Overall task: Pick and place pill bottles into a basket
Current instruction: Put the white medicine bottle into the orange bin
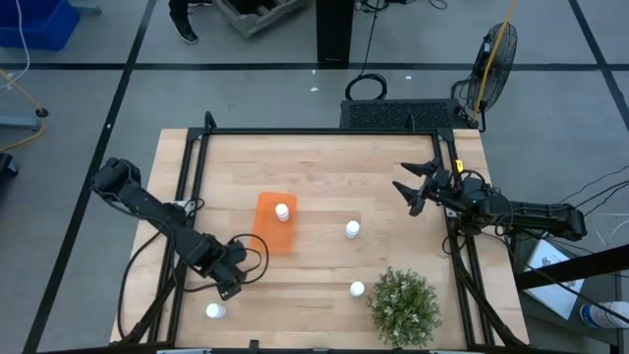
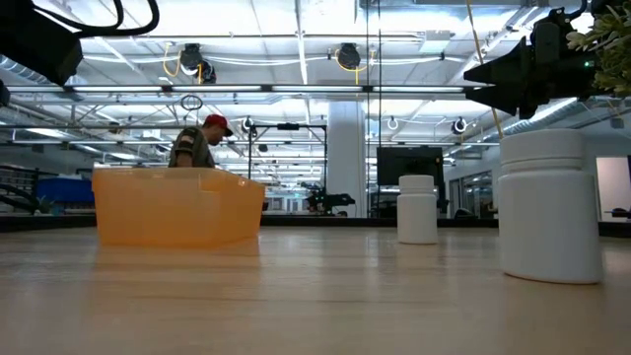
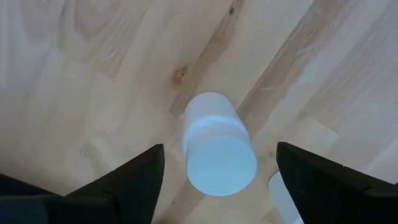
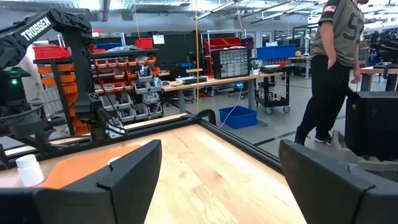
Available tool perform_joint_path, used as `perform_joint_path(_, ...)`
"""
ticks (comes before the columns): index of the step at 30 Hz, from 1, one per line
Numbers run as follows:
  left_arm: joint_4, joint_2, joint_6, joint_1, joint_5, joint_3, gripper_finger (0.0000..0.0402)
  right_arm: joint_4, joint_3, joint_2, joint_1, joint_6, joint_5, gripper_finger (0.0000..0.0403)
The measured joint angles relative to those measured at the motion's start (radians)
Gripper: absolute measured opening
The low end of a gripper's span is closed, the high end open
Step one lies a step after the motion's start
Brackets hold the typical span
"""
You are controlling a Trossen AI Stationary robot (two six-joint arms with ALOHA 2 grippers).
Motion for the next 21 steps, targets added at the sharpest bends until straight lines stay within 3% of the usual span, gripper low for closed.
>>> perform_joint_path(15,0.003,0.0,-0.009,-0.007,-0.018,-0.001,0.0294,0.0,0.0,0.0,0.0,0.001,0.0,0.0313)
perform_joint_path(21,0.037,0.0,-0.019,-0.007,0.007,-0.056,0.0279,0.0,0.0,0.0,0.0,0.016,-0.001,0.0313)
